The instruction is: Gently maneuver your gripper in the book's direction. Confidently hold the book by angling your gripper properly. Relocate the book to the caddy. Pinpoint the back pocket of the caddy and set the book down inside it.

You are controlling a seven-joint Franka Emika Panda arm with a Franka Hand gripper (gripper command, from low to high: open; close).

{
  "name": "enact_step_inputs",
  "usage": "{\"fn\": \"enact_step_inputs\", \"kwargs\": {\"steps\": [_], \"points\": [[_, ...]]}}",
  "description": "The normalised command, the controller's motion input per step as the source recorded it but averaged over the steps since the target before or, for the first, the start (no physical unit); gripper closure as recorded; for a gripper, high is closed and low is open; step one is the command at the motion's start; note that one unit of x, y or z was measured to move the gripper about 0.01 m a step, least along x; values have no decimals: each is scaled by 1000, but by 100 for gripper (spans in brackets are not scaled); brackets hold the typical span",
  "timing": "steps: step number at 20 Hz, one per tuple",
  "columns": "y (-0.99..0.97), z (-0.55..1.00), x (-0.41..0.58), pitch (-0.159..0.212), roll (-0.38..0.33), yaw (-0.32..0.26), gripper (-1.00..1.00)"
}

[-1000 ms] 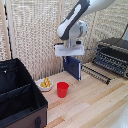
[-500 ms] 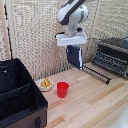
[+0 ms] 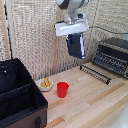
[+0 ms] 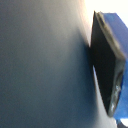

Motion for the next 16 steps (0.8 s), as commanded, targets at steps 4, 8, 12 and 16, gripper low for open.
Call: {"fn": "enact_step_inputs", "kwargs": {"steps": [4, 8, 12, 16], "points": [[234, 854, -136, -37, -6, -233, 100], [214, 832, -28, -63, -11, -282, 100], [367, 446, 0, -48, -3, -282, 100], [559, 33, 0, -18, -8, -253, 100]]}}
